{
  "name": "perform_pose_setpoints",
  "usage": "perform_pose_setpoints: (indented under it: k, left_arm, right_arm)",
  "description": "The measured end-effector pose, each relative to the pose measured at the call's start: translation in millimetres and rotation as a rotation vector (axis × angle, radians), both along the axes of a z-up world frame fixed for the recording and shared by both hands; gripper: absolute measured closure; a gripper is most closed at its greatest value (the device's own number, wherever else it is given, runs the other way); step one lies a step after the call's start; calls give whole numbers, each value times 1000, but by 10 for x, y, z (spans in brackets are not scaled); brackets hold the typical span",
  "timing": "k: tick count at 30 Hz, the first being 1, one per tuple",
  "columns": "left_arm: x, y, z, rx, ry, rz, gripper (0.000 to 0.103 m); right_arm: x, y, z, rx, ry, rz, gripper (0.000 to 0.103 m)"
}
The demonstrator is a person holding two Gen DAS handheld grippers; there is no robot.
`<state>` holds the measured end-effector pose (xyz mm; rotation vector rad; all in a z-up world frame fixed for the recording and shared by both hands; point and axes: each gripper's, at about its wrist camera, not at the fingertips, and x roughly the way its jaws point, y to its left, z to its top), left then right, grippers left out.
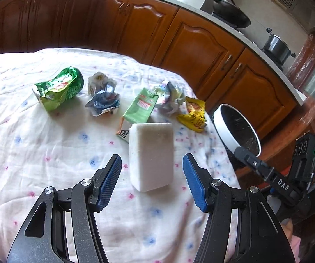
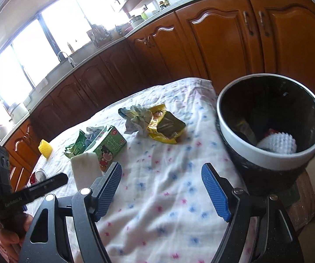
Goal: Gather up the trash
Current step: 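Move both open tools back toward the table, then grasp the white sponge block with the left tool while the right tool grasps a yellow wrapper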
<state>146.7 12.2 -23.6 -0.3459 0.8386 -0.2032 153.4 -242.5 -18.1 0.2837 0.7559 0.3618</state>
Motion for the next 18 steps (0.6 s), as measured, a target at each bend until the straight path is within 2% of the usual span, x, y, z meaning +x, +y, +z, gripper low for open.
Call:
perform_pose_setpoints:
  k: [5, 10, 14, 17, 18]
  left_arm:
    - [78, 4, -131, 25, 18, -8, 44]
    - [143, 19, -245, 13, 44, -21, 44]
    - [228, -6, -281, 12, 50, -40, 44]
    - [272, -29, -302, 8, 52, -56, 44]
    - [274, -40, -298, 8, 49, -60, 45]
  right_arm:
    - [192, 121, -28, -11, -4, 25, 27]
    - [453, 211, -61, -49, 4, 31, 46]
    - [643, 311, -110, -78, 8, 58, 49]
    - [740, 360, -182, -95, 24, 72, 63]
    - [766, 375, -204, -99, 30, 78, 74]
